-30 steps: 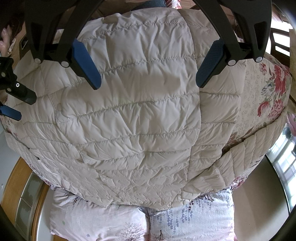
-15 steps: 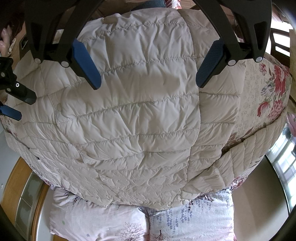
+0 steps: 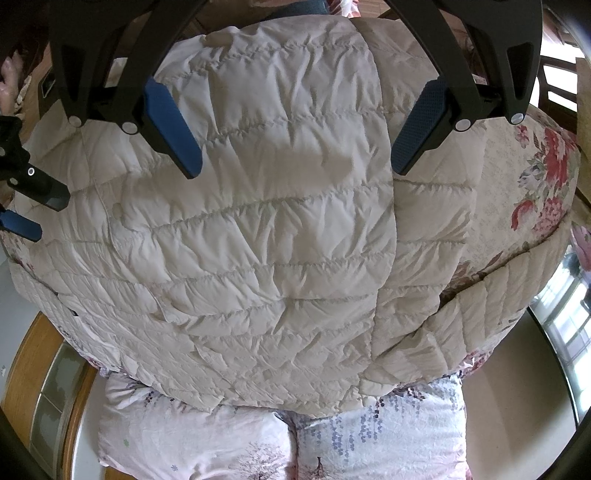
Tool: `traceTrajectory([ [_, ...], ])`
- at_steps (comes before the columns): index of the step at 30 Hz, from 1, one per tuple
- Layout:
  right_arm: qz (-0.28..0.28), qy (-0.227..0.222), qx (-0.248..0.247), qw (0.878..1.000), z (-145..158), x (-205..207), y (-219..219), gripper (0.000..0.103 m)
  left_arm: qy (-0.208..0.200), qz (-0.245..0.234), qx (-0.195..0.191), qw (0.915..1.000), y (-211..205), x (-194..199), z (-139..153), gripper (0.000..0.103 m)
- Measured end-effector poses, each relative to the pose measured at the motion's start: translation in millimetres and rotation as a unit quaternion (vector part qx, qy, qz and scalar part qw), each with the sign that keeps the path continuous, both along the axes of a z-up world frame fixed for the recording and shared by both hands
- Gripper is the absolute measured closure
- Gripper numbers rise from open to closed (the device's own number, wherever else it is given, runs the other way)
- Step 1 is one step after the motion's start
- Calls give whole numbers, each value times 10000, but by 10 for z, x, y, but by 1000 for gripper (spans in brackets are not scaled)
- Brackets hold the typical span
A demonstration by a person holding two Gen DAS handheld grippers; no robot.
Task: Fold large clothes
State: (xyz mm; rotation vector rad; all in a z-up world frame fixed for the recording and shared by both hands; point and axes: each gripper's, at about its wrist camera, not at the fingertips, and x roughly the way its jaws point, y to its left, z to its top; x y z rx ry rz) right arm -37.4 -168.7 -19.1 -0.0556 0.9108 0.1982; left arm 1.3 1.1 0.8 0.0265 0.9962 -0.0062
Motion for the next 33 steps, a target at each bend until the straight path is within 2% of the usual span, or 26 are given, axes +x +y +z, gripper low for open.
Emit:
traceTrajectory([
  [13, -176, 27, 368, 9992, 123, 219, -156, 2, 50, -130, -82, 9999, 100, 243, 123, 1],
  [18, -595, -202, 1103, 9919, 221, 411, -579, 2, -7, -250, -182, 9995, 100, 395, 205, 1],
  [22, -1287, -516, 1685, 9759, 257, 551, -1142, 2, -124, -338, -288, 9989, 96, 534, 272, 1],
  [25, -2190, -565, 1977, 9538, 219, 631, -1696, 2, -186, -357, -292, 9988, 91, 669, 298, 1],
  [28, -3055, -554, 2564, 9153, 117, 662, -2351, 2, -325, -287, -264, 9987, 103, 795, 300, 1],
  [29, -3361, -578, 2808, 8971, 69, 652, -2596, 2, -416, -254, -283, 9984, 115, 827, 303, 1],
  [31, -3839, -722, 3139, 8653, 1, 621, -3033, 11, -651, -222, -373, 9969, 140, 884, 311, 1],
  [33, -4179, -805, 3245, 8447, -52, 594, -3374, 25, -861, -220, -476, 9949, 171, 921, 323, 1],
])
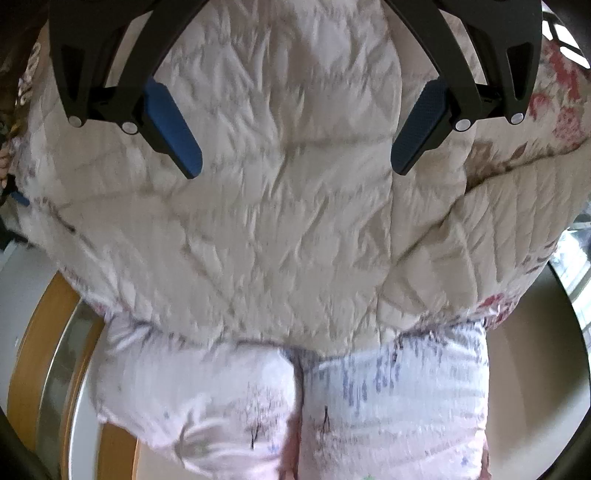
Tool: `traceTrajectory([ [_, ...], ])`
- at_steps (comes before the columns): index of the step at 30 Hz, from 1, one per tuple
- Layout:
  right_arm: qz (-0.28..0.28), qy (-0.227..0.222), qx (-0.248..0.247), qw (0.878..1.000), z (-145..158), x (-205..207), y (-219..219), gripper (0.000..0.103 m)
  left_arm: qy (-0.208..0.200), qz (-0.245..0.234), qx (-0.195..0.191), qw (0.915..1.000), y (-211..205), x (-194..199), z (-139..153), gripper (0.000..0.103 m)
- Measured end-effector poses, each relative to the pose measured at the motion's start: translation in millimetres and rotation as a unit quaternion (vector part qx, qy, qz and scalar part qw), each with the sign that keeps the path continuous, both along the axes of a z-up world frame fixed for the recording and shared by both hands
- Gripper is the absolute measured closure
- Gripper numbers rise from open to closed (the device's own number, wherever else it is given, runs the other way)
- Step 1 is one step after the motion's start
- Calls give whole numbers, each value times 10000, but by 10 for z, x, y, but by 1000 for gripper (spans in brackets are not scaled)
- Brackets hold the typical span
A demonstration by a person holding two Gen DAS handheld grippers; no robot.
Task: Fold large clothes
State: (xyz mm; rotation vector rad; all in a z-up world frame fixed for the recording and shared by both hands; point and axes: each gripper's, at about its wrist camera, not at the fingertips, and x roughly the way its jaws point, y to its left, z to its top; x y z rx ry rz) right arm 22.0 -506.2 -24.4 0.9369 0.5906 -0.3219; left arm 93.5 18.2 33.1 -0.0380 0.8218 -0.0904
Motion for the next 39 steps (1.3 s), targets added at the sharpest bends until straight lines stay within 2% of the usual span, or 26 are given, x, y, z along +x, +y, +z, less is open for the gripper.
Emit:
traceTrajectory([
  [5, -953, 6, 624, 9935, -205, -98, -793, 43, -215, 74, -237, 9995, 69, 133, -44, 1],
  [8, -1207, 13, 846, 9891, -303, -142, -1011, 56, -243, 141, -480, 9985, 143, 190, -110, 1],
  [10, -1322, 97, 831, 9877, -350, -170, -1111, 60, -214, 207, -580, 9979, 186, 221, -136, 1],
  [12, -1486, 187, 924, 9844, -392, -224, -1154, 74, -180, 264, -584, 9978, 207, 241, -152, 1],
  [14, -1697, 131, 1030, 9800, -404, -323, -1131, 72, -164, 294, -593, 9977, 226, 248, -172, 1],
  [15, -1801, 160, 983, 9786, -400, -360, -1119, 65, -164, 292, -621, 9975, 234, 248, -180, 1],
  [16, -1904, 141, 914, 9773, -405, -406, -1119, 64, -164, 282, -678, 9972, 244, 255, -191, 1],
  [22, -1938, 58, 913, 9768, -397, -287, -1176, 65, -83, 207, -934, 9954, 277, 282, -227, 1],
  [24, -1949, 122, 834, 9772, -413, -267, -1216, 82, -66, 204, -1074, 9940, 315, 274, -232, 1],
  [27, -1962, 287, 617, 9782, -398, -221, -1237, 94, -54, 229, -1256, 9918, 372, 270, -219, 1],
  [32, -1758, 316, -229, 9836, -72, -44, -1040, 98, -170, 141, -1732, 9846, 481, 240, -150, 1],
  [35, -1506, 191, -740, 9856, 230, 87, -809, 98, -207, 147, -1752, 9842, 508, 255, -72, 1],
  [39, -806, -170, -1353, 9874, 647, 350, -350, 98, -202, 109, -1696, 9852, 532, 301, 5, 1],
])
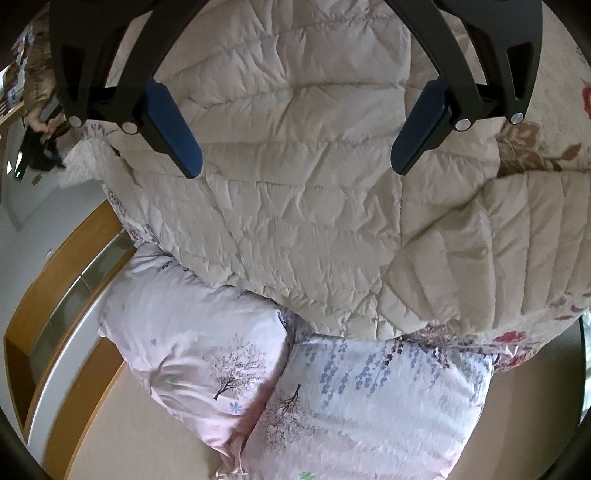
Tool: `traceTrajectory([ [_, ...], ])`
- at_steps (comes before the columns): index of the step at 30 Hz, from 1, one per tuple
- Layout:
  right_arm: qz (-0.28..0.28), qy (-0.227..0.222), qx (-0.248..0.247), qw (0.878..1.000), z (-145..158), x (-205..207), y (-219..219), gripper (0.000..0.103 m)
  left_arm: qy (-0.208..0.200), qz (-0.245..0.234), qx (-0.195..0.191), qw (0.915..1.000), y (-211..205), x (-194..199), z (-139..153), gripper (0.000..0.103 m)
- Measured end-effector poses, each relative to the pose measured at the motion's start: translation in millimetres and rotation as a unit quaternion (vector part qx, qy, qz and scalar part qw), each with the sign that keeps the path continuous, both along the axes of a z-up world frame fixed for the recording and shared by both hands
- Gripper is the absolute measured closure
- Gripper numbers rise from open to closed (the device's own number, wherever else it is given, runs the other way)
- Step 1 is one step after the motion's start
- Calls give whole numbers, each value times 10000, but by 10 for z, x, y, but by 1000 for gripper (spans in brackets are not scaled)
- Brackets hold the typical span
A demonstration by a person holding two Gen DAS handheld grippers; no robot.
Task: Fold large clothes
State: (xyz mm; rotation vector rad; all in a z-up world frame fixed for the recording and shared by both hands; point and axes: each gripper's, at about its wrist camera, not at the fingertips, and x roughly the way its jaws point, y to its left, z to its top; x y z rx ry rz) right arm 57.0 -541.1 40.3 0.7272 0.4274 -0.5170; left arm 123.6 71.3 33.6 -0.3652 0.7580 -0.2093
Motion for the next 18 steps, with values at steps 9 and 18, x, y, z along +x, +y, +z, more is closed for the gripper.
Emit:
traceTrajectory([
  [9, 2907, -343, -461, 9551, 421, 686, 1767, 98, 206, -284, -768, 9964, 58, 290, 29, 1],
  [18, 4653, 479, -200, 8836, -207, 1093, 3279, 98, 491, -587, -1343, 9880, -146, 633, -68, 1],
])
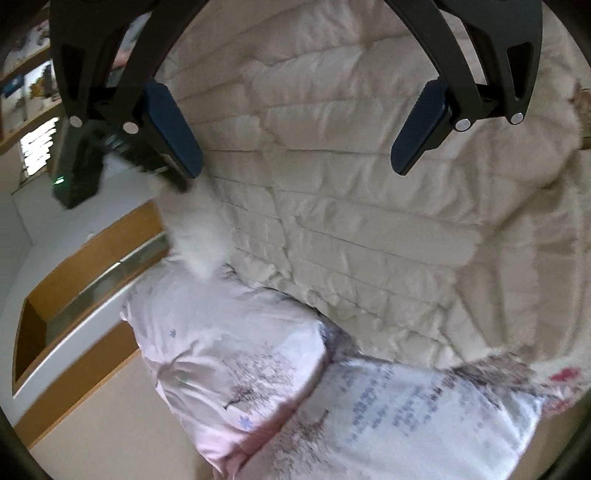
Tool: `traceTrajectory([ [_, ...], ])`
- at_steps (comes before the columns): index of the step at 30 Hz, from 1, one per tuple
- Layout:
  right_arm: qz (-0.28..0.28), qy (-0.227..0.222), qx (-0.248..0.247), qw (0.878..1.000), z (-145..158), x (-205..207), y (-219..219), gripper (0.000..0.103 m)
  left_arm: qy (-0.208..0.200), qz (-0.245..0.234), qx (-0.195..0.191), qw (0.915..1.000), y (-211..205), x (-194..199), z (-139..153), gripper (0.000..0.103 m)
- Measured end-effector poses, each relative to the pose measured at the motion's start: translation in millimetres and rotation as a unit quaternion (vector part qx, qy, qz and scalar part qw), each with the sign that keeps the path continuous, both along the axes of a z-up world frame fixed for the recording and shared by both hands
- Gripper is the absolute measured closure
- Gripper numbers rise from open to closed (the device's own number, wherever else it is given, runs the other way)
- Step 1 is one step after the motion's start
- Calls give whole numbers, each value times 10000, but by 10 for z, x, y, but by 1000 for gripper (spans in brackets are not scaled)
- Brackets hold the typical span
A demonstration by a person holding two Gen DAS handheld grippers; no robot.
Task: Fold large clothes
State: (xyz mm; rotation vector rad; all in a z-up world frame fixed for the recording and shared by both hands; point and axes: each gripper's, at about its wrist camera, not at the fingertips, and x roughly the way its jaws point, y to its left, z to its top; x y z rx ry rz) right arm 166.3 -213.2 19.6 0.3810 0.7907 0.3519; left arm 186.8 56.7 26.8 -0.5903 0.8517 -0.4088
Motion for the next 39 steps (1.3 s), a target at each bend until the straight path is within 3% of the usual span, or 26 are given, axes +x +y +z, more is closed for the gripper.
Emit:
traceTrajectory([
  [2, 272, 194, -64, 9994, -129, 1, 194, 94, 186, -64, -192, 9996, -63, 83, -61, 3],
  [4, 415, 346, -67, 9985, -165, 9, 277, 81, 374, -139, -376, 9985, -131, 168, -143, 8],
  [6, 381, 364, 49, 9986, -136, -56, 231, 32, 616, -183, -550, 9964, -209, 247, -244, 12],
  [8, 212, 296, 335, 9988, -59, -153, 46, 25, 801, -272, -701, 9939, -296, 308, -321, 17],
  [11, -96, 428, 896, 9950, -4, -287, -340, 25, 971, -337, -750, 9919, -406, 360, -396, 21],
  [15, -621, 840, 1688, 9801, -213, -421, -795, 25, 1161, -257, -671, 9906, -508, 455, -500, 32],
  [18, -1085, 1022, 1908, 9703, -385, -427, -1019, 28, 1255, -230, -771, 9888, -529, 523, -567, 56],
  [20, -1418, 1046, 1994, 9640, -440, -400, -1153, 34, 1330, -182, -829, 9875, -537, 570, -627, 78],
  [22, -1667, 848, 1983, 9621, -424, -354, -1257, 43, 1319, -127, -834, 9877, -528, 608, -653, 90],
  [24, -1919, 698, 1763, 9629, -392, -278, -1311, 73, 1258, -29, -793, 9889, -483, 620, -640, 93],
  [26, -1997, 622, 1606, 9646, -373, -180, -1318, 92, 1130, 60, -735, 9909, -422, 603, -576, 95],
  [30, -1492, 436, 1252, 9799, -282, -114, -1019, 95, 699, 252, -425, 9963, -208, 507, -360, 95],
  [33, -1162, 586, 988, 9866, -338, -52, -760, 95, 621, 437, -232, 9968, -42, 431, -328, 95],
  [36, -1127, 989, 650, 9866, -544, 21, -650, 95, 859, 604, -90, 9944, 119, 389, -463, 95],
  [39, -1134, 1164, 413, 9858, -609, 53, -616, 93, 1096, 593, -223, 9920, 133, 387, -589, 95],
])
